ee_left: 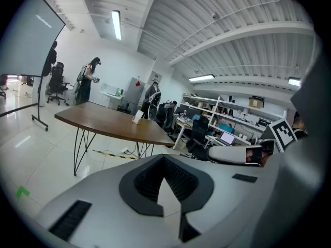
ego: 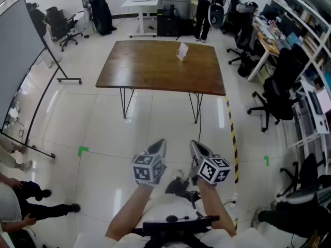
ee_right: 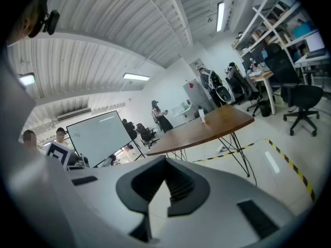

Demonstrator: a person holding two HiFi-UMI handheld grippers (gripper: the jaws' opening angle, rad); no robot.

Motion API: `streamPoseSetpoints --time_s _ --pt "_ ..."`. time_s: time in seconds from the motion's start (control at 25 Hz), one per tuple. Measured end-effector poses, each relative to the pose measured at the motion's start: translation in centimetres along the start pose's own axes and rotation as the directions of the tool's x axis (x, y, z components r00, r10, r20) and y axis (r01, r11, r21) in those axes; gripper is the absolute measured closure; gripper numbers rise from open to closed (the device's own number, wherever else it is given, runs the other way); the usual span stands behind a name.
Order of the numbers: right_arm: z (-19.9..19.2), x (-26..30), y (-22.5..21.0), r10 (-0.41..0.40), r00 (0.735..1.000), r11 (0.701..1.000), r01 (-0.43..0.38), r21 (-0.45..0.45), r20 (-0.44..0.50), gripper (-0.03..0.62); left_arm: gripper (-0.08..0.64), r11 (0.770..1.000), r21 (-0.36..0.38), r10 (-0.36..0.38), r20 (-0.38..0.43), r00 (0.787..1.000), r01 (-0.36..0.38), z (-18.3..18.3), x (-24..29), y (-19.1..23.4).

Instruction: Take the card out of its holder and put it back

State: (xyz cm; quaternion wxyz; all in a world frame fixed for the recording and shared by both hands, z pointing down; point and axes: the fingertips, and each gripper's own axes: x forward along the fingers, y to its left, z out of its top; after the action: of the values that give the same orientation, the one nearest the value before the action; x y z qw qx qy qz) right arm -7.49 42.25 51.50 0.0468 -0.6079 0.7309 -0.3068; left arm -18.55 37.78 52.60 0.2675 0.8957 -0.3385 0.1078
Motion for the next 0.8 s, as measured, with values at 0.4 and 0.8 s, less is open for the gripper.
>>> streamPoseSetpoints --time_s 0.4,0.8 --pt "5.6 4.2 -6.4 0.024 1.0 1.0 -0.024 0.004 -0.01 0.588 0.563 1.0 -0.001 0.018 0.001 1.0 -0.018 3.6 8.4 -0.6" --pt "9.5 8.1 -10.7 0.07 0.997 0.997 -0.071 -0.009 -0.032 0.588 0.565 0.997 -0.016 0.074 0.01 0.997 -0.074 5.8 14.2 0.1"
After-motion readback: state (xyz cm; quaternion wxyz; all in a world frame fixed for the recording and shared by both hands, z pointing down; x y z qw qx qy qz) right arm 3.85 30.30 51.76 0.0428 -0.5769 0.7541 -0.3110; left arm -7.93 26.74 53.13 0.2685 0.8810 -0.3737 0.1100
